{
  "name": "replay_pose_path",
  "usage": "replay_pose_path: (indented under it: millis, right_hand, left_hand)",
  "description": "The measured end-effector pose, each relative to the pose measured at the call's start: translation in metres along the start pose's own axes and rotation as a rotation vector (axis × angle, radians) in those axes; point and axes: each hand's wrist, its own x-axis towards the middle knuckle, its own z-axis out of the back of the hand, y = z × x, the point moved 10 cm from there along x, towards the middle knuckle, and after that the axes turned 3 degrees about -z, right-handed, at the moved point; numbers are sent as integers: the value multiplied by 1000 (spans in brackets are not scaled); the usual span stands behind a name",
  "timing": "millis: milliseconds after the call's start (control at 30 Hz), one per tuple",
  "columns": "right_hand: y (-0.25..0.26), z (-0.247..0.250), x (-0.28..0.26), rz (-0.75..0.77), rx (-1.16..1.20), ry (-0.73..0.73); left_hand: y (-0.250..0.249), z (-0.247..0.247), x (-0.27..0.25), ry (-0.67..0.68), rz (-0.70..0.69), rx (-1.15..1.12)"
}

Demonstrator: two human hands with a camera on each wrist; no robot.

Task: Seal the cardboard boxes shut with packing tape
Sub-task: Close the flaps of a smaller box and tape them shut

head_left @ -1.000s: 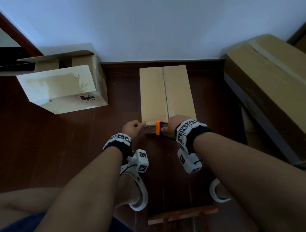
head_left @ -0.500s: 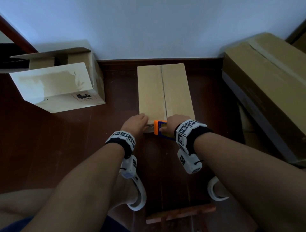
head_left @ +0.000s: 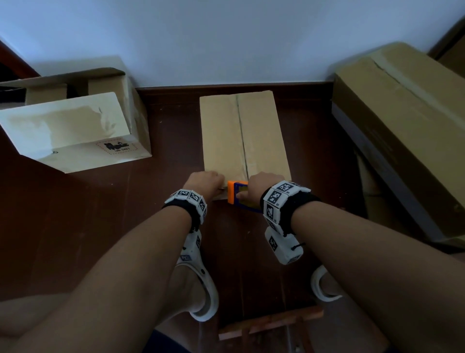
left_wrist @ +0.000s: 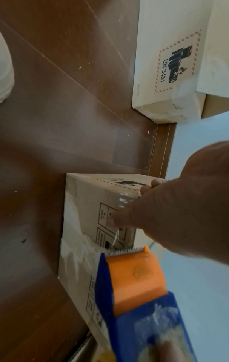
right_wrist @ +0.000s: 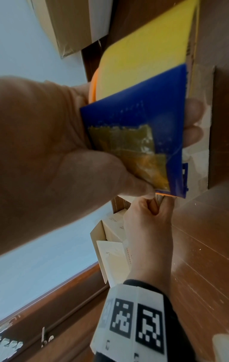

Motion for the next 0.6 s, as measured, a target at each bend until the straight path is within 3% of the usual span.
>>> replay_pose_path:
  millis: [233,300,367,467,533,600]
  right_hand:
    - [2,-1,2,18,2,-1]
    - [1,-1,2,23,23,-18]
    - [0,-1,0,26,48,-14]
    - [0,-1,-1,30,64,-7]
    - [0,-1,0,32,64,-15]
    - [1,-2,1,26,60,-7]
  left_hand:
    - [13,-10,-1,82,-24,-173]
    - [21,-8,-6,34,39,-378]
    - [43,-2,-20,-133,175,-692]
    - [88,-22,-52,-418,540,-1106]
    - [90,-52,-63,-431,718,-1326]
    - [70,-67,-61,-360,758,-1425]
